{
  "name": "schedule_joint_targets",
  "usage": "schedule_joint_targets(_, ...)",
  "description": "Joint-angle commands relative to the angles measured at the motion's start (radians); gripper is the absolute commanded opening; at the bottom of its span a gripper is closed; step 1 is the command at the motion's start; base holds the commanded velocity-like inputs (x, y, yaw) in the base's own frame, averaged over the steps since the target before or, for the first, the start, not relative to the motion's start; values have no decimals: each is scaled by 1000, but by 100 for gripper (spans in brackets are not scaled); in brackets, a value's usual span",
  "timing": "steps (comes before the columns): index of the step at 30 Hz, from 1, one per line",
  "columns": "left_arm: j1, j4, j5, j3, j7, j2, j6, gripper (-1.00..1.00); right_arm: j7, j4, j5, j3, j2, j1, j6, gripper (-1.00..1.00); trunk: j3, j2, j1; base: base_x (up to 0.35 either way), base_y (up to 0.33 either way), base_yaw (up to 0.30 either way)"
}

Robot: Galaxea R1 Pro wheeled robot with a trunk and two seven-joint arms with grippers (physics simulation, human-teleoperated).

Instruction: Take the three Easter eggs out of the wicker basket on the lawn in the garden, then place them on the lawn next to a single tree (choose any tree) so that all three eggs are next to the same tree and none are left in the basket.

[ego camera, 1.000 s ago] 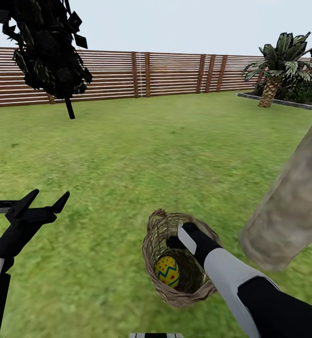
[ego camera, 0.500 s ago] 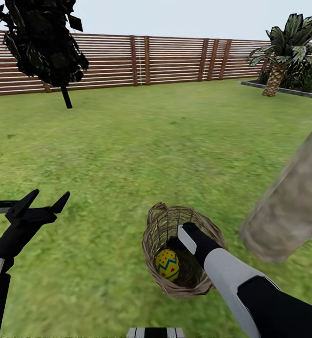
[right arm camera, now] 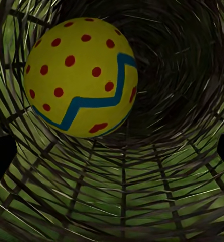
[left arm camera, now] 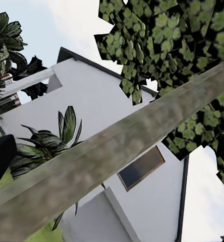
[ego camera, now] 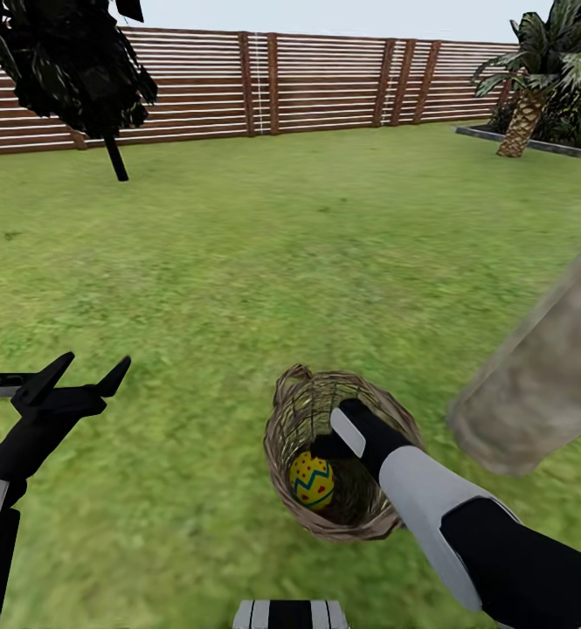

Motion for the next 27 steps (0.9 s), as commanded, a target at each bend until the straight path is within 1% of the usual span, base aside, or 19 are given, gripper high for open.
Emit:
schedule_joint_targets(1,0,0,1,0,-2,0,5,100,-8,-2,-9,5,0,-1,2,100,-5,-1,0,0,0,0)
schedule_joint_targets(6,0,0,1,0,-2,0,5,100,-6,-13,-6,4,0,2,-1,100,-26,-2,2,0,0,0)
schedule_joint_targets(24,0,1,2,0,-3,0,3,100,-5,-14,-5,5,0,2,-1,100,-55,-2,2,0,0,0)
schedule_joint_targets(27,0,1,2,0,-3,-1,3,100,-2,-15,-4,4,0,2,-2,100,-60,-2,2,105,0,0)
